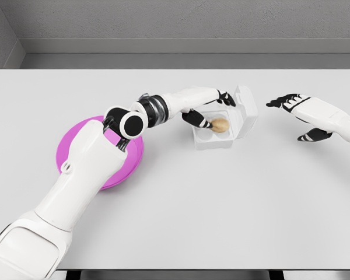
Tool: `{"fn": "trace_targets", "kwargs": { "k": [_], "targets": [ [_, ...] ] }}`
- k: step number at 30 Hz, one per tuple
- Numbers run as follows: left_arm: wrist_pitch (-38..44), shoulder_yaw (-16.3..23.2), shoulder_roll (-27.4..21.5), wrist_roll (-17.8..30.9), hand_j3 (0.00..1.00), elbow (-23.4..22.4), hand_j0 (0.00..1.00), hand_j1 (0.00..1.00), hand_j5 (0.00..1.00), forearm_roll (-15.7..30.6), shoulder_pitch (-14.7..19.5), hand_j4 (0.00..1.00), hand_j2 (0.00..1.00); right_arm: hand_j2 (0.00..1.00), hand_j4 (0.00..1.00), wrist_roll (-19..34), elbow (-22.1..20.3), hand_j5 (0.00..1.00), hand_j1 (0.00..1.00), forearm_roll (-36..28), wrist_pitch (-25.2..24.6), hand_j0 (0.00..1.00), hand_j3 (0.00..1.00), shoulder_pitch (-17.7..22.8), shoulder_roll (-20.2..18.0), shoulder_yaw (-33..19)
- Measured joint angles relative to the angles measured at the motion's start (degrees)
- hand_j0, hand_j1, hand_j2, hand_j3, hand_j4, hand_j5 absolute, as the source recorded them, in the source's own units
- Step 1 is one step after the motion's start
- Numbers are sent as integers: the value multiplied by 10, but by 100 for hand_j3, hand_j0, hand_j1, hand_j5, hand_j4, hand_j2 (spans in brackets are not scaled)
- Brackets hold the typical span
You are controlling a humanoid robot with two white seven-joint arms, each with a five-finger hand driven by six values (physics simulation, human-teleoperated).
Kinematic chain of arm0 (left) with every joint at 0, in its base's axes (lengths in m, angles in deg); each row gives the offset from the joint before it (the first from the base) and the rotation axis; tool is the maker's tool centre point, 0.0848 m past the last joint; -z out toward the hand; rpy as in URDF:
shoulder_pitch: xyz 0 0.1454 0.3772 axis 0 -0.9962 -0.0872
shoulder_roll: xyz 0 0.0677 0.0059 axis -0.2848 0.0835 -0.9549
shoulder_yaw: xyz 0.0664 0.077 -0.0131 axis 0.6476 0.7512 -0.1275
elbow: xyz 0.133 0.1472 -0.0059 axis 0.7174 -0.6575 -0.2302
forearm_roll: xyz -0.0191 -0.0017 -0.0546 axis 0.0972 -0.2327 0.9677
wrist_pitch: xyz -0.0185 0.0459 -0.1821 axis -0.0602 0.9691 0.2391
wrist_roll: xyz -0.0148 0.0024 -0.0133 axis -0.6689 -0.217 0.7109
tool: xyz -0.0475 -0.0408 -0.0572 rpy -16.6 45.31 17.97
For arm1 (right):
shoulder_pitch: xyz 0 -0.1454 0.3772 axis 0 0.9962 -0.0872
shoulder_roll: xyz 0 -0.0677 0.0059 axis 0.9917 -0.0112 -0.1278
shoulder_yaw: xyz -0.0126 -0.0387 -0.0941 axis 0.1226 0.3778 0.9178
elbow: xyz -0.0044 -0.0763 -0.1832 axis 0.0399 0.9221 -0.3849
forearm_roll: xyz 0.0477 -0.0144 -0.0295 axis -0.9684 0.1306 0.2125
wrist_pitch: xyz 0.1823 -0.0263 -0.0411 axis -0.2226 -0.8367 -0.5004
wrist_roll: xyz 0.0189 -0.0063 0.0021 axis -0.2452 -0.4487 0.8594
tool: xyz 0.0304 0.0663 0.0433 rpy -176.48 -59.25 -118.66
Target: Pack egg into the box and close the box lid
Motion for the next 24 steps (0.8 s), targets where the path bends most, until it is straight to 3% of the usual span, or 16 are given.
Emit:
{"fn": "trace_targets", "kwargs": {
  "k": [5, 11, 14, 16, 19, 24],
  "targets": [
    [0, -2, -1, 0, 81, 1, 81, 81, 81, 0, -2, 81, 81, 100, 100, 0, 0, 100, 100, 1, 0, 100, 100, -1, 2, 1],
    [0, -9, -13, 0, 89, 11, 89, 89, 89, 6, -4, 89, 89, 100, 100, 0, -8, 100, 100, 7, 0, 100, 100, 0, 4, 4],
    [0, -30, -49, 0, 100, 43, 100, 100, 100, 17, -13, 100, 100, 100, 100, -1, -16, 100, 100, 7, 0, 100, 100, 2, 7, 5],
    [0, -61, -90, 0, 100, 69, 100, 100, 100, 38, -25, 100, 100, 100, 100, -1, -20, 100, 100, 7, 0, 100, 100, 3, 8, 5],
    [-14, -115, -183, 0, 100, 139, 100, 100, 100, 120, -71, 100, 100, 100, 100, -1, -30, 100, 100, 7, 0, 100, 100, 4, 9, 5],
    [-202, -204, -374, 0, 100, 218, 100, 100, 100, 372, -199, 100, 100, 100, 100, -2, -44, 100, 100, 7, 0, 100, 100, 11, 9, 5]
  ]
}}
